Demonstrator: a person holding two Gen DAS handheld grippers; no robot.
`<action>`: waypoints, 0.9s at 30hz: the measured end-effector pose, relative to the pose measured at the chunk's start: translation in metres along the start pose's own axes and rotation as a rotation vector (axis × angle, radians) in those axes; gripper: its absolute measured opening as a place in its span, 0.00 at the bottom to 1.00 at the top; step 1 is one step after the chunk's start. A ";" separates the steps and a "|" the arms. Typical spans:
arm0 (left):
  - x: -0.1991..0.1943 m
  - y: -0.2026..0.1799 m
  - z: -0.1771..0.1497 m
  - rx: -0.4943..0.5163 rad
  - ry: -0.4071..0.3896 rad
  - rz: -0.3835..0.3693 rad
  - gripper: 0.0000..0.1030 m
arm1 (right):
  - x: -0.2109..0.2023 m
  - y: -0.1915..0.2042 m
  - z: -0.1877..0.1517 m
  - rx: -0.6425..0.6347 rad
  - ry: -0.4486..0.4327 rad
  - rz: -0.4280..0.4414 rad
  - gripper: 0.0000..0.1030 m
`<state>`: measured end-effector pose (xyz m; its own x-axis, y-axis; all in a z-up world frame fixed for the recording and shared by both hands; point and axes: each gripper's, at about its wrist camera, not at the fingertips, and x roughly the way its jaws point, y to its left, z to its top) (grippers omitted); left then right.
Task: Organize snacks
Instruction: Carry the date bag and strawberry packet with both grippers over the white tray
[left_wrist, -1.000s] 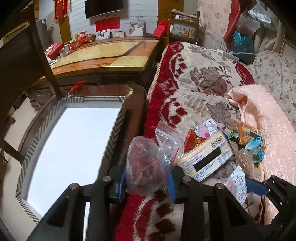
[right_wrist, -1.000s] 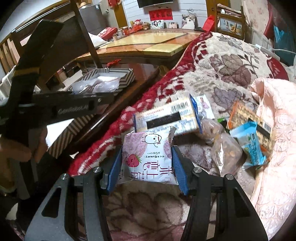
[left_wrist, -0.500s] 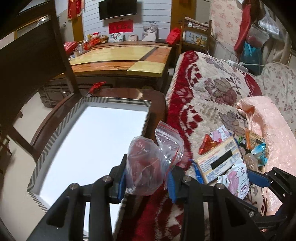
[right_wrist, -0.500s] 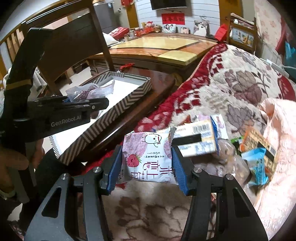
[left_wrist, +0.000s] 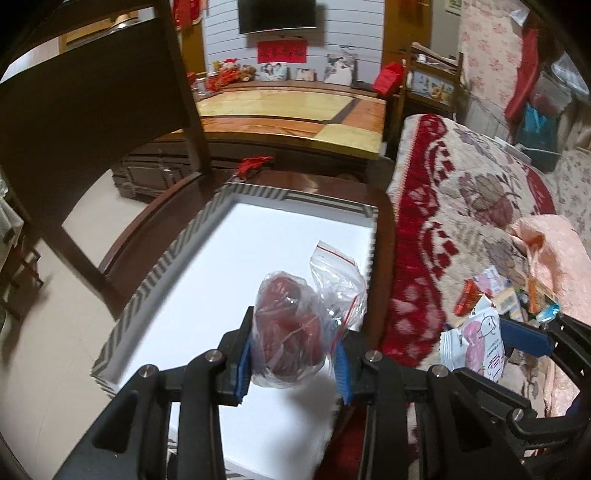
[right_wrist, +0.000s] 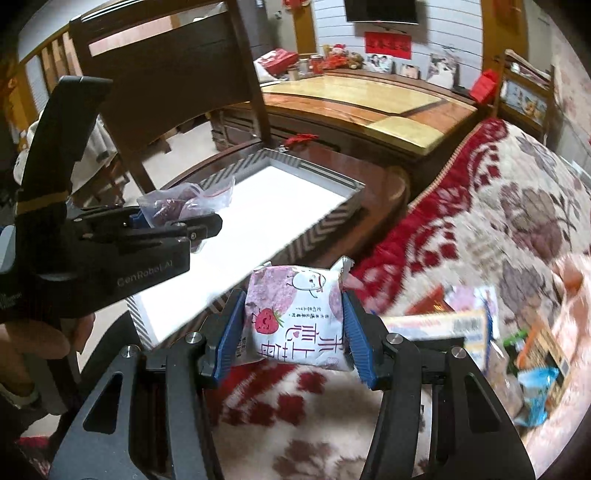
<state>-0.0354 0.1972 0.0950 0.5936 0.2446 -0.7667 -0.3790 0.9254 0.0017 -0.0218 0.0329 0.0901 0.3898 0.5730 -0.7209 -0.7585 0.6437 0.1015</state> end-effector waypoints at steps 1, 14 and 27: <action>0.001 0.004 0.000 -0.004 0.001 0.007 0.37 | 0.004 0.004 0.004 -0.010 0.002 0.006 0.50; 0.024 0.054 -0.003 -0.107 0.057 0.063 0.37 | 0.044 0.038 0.045 -0.086 0.022 0.064 0.50; 0.053 0.086 -0.011 -0.183 0.123 0.109 0.37 | 0.106 0.055 0.068 -0.140 0.110 0.085 0.50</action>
<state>-0.0446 0.2863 0.0477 0.4550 0.2928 -0.8410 -0.5650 0.8249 -0.0184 0.0128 0.1637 0.0661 0.2676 0.5588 -0.7849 -0.8547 0.5137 0.0744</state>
